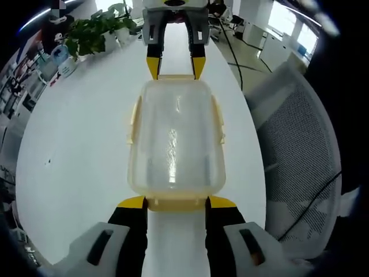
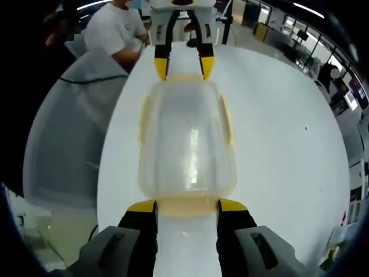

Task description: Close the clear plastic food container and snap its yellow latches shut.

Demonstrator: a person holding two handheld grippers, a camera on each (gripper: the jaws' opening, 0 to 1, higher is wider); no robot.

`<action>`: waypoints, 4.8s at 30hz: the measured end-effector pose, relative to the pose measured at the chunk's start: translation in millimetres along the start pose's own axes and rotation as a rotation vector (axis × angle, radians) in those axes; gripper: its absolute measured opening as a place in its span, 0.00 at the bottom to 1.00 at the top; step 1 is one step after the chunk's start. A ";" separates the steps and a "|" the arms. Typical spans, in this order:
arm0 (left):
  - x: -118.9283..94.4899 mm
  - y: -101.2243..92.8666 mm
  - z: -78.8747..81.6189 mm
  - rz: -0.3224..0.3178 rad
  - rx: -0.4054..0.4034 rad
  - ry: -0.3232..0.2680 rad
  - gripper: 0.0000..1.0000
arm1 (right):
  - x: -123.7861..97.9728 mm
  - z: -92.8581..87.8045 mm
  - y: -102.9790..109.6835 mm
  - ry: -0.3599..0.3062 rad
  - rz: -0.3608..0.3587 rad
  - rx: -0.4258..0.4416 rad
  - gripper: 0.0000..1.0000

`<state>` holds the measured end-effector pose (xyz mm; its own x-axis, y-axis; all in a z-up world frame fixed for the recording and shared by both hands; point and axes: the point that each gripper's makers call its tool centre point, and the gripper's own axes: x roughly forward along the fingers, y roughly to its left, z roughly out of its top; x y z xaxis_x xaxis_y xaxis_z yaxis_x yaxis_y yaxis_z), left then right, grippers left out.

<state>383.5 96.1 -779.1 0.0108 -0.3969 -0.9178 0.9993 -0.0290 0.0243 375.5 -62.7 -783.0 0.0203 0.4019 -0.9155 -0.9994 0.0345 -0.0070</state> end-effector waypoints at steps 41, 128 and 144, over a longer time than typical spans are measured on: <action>30.6 -0.6 38.5 -0.019 -0.011 -0.009 0.38 | -7.5 -48.6 -2.2 0.038 0.003 0.012 0.38; 24.3 -1.4 40.0 -0.003 -0.466 -0.047 0.37 | -13.9 -49.3 -4.7 -0.036 -0.042 0.367 0.38; 26.9 2.8 30.2 0.024 -0.898 -0.102 0.33 | -15.1 -47.2 -9.5 -0.113 -0.060 0.720 0.38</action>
<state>385.5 57.6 -791.7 0.0713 -0.4685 -0.8806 0.6514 0.6904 -0.3146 383.3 -112.3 -788.1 0.1158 0.4708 -0.8746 -0.7306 0.6369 0.2462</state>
